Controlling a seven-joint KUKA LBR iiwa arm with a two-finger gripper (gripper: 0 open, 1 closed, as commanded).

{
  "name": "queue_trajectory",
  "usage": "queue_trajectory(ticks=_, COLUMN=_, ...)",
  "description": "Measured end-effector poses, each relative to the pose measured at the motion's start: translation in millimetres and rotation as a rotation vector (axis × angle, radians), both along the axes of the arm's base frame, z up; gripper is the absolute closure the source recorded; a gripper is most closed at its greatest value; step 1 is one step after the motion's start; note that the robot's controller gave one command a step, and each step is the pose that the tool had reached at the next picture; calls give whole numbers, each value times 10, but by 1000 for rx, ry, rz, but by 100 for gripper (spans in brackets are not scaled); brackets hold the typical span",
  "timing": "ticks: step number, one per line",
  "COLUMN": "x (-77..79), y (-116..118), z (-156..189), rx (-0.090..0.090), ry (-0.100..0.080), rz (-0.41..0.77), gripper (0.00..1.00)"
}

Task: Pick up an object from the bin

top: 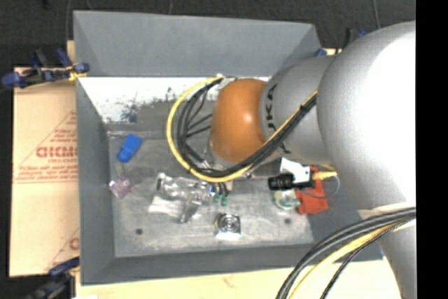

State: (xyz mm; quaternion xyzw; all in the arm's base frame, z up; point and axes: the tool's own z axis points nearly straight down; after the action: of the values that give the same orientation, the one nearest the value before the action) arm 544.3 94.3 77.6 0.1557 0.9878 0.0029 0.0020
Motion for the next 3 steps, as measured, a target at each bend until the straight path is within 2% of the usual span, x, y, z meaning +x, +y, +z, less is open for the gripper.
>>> queue_trajectory(ticks=2, x=12, y=15, z=12, rx=-1, ry=0, rz=-1, gripper=0)
queue_trajectory(ticks=3, x=34, y=11, z=33, rx=-1, ry=-6, rz=-4, gripper=100)
